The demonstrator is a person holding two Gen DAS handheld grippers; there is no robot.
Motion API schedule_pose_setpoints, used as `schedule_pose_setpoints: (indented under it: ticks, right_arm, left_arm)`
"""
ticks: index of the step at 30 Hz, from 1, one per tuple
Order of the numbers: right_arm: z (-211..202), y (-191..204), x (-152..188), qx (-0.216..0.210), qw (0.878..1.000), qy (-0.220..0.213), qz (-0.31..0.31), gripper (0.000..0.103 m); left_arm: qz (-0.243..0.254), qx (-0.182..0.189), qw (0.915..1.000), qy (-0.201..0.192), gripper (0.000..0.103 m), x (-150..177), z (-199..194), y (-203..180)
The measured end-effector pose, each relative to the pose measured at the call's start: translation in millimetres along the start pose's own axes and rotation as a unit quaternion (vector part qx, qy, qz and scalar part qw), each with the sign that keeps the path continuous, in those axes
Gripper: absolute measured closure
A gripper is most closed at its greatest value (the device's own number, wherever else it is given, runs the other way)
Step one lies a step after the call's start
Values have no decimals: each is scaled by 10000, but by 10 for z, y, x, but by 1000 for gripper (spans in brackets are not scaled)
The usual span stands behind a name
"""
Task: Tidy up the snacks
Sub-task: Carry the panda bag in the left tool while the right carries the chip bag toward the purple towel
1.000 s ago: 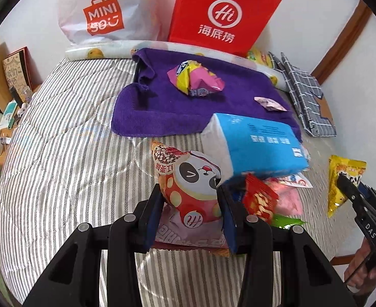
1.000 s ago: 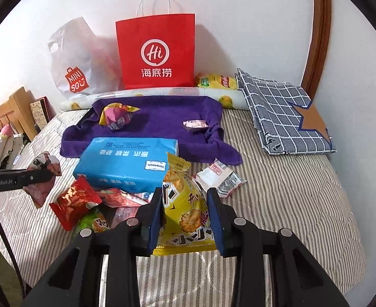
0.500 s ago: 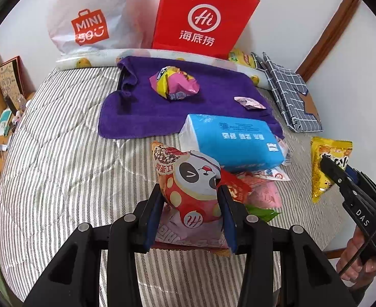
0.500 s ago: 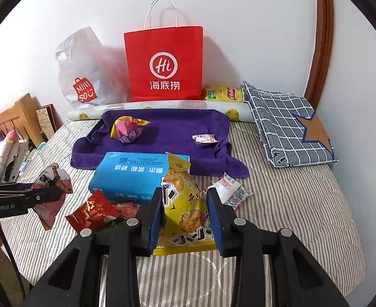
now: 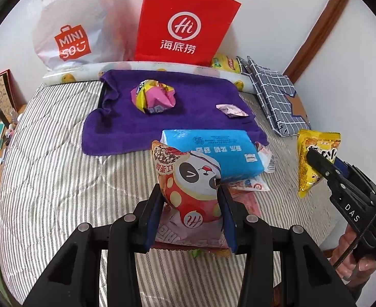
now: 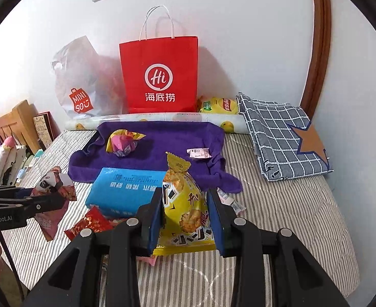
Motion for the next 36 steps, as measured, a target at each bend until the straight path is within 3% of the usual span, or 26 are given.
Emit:
schedule_pose_setpoints:
  ticks: [36]
  right_arm:
    - [558,-155,-471,59,9999,-96,19,71]
  left_arm:
    - [49,64,10000,44,61,-620,437,-13]
Point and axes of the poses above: each gripper's, at about its wrist camera, not at the fingertips, and z roughly the way its jaws point, y to its left, x to its underside, the point moved 3 cm from there along z, roughly the way its jaws point, and after that the axes turned 11 degrees about -y, right-handed, at the moved point
